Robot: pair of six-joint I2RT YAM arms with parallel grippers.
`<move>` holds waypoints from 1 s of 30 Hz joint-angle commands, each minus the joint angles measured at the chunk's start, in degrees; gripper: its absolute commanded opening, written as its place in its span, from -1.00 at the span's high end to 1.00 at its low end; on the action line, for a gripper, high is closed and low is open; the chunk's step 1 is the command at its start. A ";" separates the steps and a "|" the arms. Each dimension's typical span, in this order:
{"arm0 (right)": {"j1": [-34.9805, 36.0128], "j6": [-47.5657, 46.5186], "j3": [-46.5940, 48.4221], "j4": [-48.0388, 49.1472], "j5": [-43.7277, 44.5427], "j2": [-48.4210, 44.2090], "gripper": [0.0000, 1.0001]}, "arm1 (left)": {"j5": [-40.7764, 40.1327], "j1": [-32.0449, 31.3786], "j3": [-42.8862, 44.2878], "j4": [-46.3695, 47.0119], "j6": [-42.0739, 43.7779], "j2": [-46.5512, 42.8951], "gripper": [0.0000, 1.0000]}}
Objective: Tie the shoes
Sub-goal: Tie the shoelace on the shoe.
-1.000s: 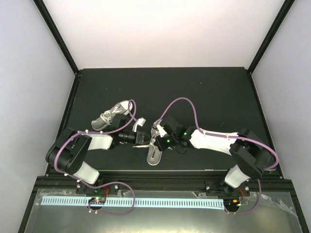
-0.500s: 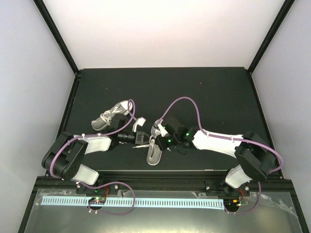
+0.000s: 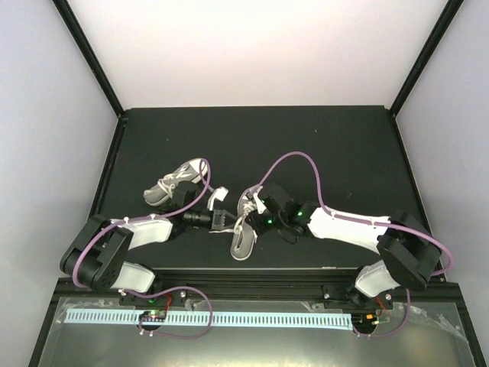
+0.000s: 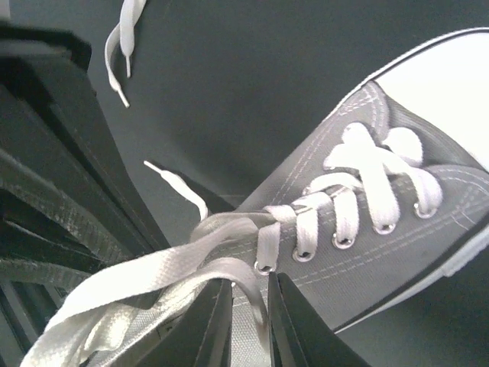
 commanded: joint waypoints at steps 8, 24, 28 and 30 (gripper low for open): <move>-0.31 -0.57 -3.78 0.76 1.37 -7.79 0.13 | -0.46 0.03 -1.23 0.83 -0.87 -0.73 0.97; 3.99 3.79 -5.97 7.08 -1.80 -11.60 -0.35 | -1.34 0.16 -1.62 2.58 -2.50 -0.77 0.97; 5.29 3.72 -3.73 7.49 -1.64 -7.74 -0.27 | -1.36 0.17 -1.62 2.73 -2.64 -0.64 0.97; 5.49 3.68 -3.07 7.65 -1.53 -6.09 -0.17 | -1.40 0.23 -1.70 2.65 -2.58 -0.64 0.97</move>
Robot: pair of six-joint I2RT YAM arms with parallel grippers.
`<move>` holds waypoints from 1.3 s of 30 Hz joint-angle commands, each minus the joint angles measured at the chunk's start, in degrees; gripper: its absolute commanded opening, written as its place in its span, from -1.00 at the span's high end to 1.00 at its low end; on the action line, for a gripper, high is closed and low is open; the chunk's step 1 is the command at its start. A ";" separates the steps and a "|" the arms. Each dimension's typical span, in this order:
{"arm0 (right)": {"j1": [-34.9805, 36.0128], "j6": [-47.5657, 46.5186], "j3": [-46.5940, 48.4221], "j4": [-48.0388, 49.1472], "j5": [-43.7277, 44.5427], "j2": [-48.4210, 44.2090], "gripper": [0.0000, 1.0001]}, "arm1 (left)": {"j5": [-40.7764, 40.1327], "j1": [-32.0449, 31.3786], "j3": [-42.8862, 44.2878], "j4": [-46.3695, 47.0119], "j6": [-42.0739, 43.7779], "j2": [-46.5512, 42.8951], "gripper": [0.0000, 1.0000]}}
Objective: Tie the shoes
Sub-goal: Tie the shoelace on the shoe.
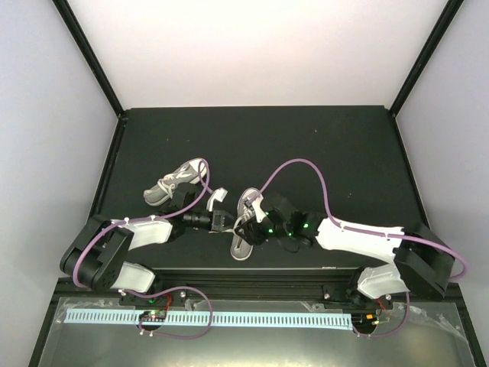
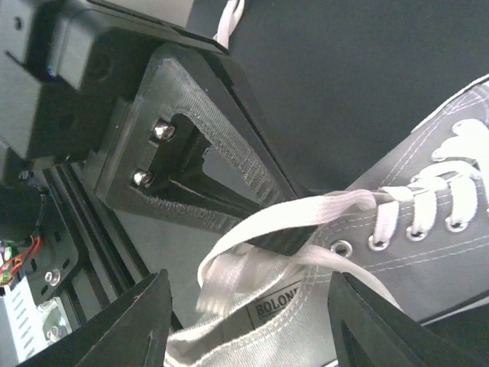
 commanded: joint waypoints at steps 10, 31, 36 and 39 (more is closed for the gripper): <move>0.79 0.77 3.64 3.56 0.93 5.86 0.68 | -1.07 0.69 -0.63 1.62 0.07 -0.72 0.97; -4.47 4.42 0.84 -2.25 7.85 3.59 0.97 | -5.71 8.85 -5.53 -1.06 1.37 -3.45 0.97; -6.17 4.66 -0.17 -2.12 7.30 3.12 0.97 | -8.11 11.28 -6.44 -2.80 1.43 -3.22 0.97; -6.99 4.93 -0.71 -2.11 7.09 2.72 0.97 | -8.40 12.59 -6.87 -2.90 1.23 -2.87 0.97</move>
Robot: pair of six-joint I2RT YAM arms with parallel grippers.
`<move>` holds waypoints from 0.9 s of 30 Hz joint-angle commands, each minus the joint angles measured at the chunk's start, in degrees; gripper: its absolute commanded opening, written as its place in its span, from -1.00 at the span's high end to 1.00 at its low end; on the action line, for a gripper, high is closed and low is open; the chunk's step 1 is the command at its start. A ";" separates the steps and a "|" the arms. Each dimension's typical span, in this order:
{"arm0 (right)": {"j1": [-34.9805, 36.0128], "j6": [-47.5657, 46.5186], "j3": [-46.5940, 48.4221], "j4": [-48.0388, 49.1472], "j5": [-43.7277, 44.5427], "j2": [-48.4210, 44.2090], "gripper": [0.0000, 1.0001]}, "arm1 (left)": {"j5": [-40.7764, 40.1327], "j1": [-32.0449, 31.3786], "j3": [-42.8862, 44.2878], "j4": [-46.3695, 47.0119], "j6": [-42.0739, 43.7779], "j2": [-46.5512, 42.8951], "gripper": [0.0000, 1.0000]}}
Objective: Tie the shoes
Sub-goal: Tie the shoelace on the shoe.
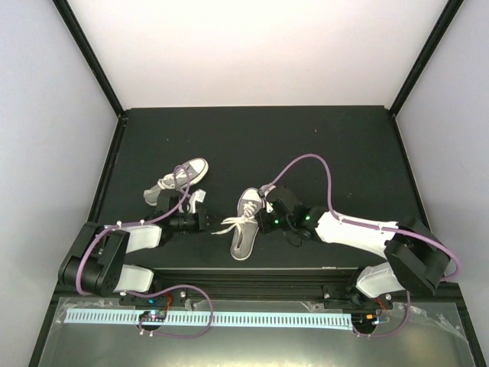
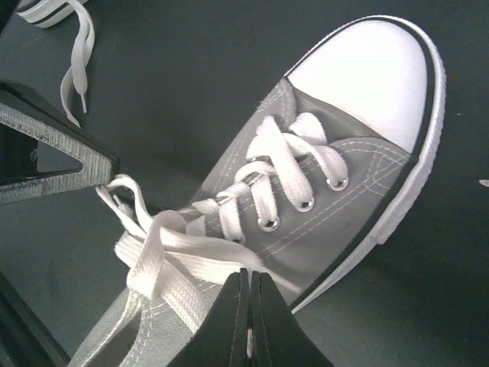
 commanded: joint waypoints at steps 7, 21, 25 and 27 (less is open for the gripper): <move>-3.26 1.22 -2.60 0.55 -0.41 -2.78 0.97 | -2.94 4.47 -1.41 -2.36 1.57 -0.03 0.97; -4.36 -3.89 0.29 -1.54 -8.26 -3.55 0.97 | 0.29 5.98 -0.36 -4.09 4.92 -3.50 0.54; -4.35 -3.70 -2.72 0.53 -13.67 -4.83 0.95 | -2.46 5.71 1.27 -9.49 7.90 -10.57 -0.17; -4.31 -2.48 -5.30 2.99 -16.43 -4.92 0.89 | -3.35 5.14 1.45 -10.29 8.51 -13.50 -0.30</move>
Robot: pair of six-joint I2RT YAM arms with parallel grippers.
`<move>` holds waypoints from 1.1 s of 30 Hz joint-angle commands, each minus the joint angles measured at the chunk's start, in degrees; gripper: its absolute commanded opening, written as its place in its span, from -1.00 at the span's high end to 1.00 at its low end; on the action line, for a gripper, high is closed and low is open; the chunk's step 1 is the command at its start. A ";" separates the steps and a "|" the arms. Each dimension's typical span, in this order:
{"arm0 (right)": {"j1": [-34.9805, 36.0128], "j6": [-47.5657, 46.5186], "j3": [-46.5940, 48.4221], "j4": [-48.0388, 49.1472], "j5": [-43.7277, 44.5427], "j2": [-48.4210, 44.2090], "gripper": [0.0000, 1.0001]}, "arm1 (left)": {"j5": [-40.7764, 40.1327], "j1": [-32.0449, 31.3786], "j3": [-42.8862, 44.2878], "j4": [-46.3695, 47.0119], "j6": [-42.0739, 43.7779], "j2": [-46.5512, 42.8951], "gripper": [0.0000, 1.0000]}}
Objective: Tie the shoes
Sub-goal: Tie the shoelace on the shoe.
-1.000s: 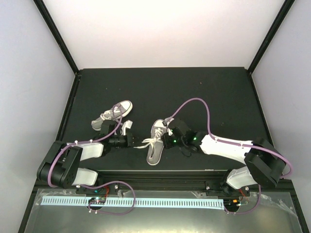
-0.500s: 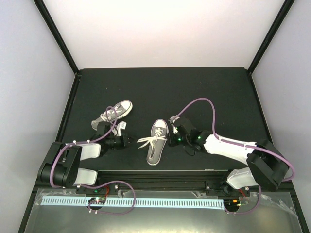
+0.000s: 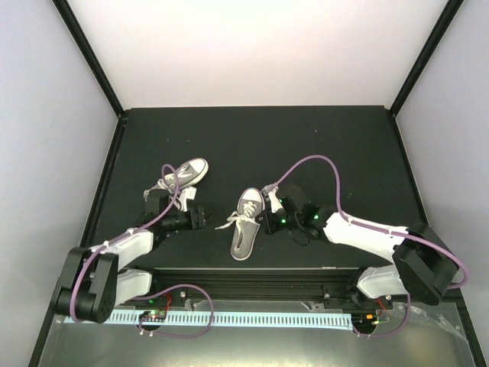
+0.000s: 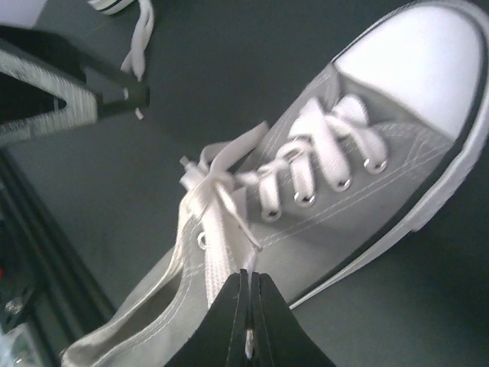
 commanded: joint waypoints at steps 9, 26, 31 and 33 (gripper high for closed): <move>-0.04 4.59 -10.66 8.89 -8.44 -1.55 0.32 | -1.40 -7.82 4.83 -6.09 3.66 -6.94 -0.33; -1.28 11.06 -6.23 14.37 -1.54 -3.14 -0.07 | -6.54 -11.39 2.26 3.45 -7.31 -2.61 -0.30; -1.38 11.77 -4.93 17.37 -1.76 1.96 0.06 | -8.04 -10.62 1.26 2.24 -6.67 -4.68 -0.41; -1.44 12.14 -4.81 18.27 -1.31 3.19 0.11 | -8.60 -10.43 1.12 0.95 -5.91 -5.65 -0.43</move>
